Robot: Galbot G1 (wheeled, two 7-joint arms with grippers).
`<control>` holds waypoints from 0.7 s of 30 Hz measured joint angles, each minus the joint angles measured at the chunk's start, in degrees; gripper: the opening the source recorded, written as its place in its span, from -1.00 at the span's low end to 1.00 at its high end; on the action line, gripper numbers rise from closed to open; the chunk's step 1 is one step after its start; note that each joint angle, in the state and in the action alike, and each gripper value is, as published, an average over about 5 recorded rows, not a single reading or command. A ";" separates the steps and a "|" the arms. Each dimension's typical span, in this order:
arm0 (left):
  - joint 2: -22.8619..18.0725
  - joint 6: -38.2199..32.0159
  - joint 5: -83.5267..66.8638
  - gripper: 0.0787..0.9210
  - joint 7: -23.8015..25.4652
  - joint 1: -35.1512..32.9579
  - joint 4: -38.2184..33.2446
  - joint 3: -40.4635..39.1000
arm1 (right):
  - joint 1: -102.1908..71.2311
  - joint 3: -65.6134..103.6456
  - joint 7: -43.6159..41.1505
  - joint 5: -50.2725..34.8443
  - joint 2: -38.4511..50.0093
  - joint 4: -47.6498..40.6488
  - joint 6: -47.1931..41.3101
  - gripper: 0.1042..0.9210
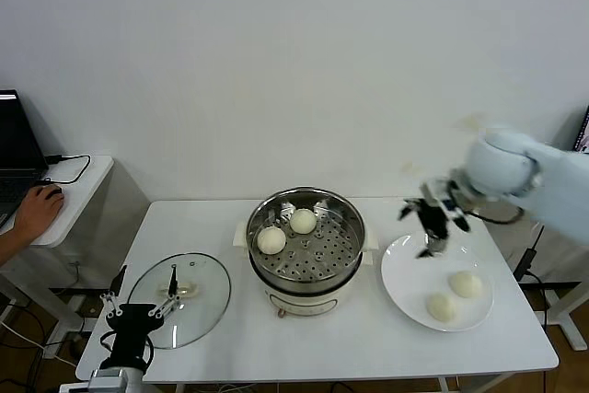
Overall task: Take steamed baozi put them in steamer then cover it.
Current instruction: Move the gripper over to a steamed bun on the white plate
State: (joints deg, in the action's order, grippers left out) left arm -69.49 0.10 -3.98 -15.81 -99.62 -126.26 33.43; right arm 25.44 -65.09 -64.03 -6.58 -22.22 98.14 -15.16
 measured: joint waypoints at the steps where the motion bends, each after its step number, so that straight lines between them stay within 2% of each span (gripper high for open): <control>1: -0.08 0.03 0.08 0.77 0.01 -0.07 0.00 -0.02 | -2.06 1.33 -0.07 1.11 1.13 0.19 0.53 0.76; 10: -0.61 0.23 0.62 0.77 0.08 -0.59 0.07 0.17 | -22.50 15.92 0.14 9.31 5.76 -0.56 3.50 0.76; 21: -1.24 0.29 1.20 0.77 0.17 -1.07 0.22 0.32 | -37.02 25.80 2.01 14.35 3.41 -4.11 4.26 0.76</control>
State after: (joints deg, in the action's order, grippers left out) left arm -70.73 0.40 -2.78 -15.64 -100.68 -126.04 33.75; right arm -11.58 -39.28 -62.02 7.77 -18.80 94.03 -10.90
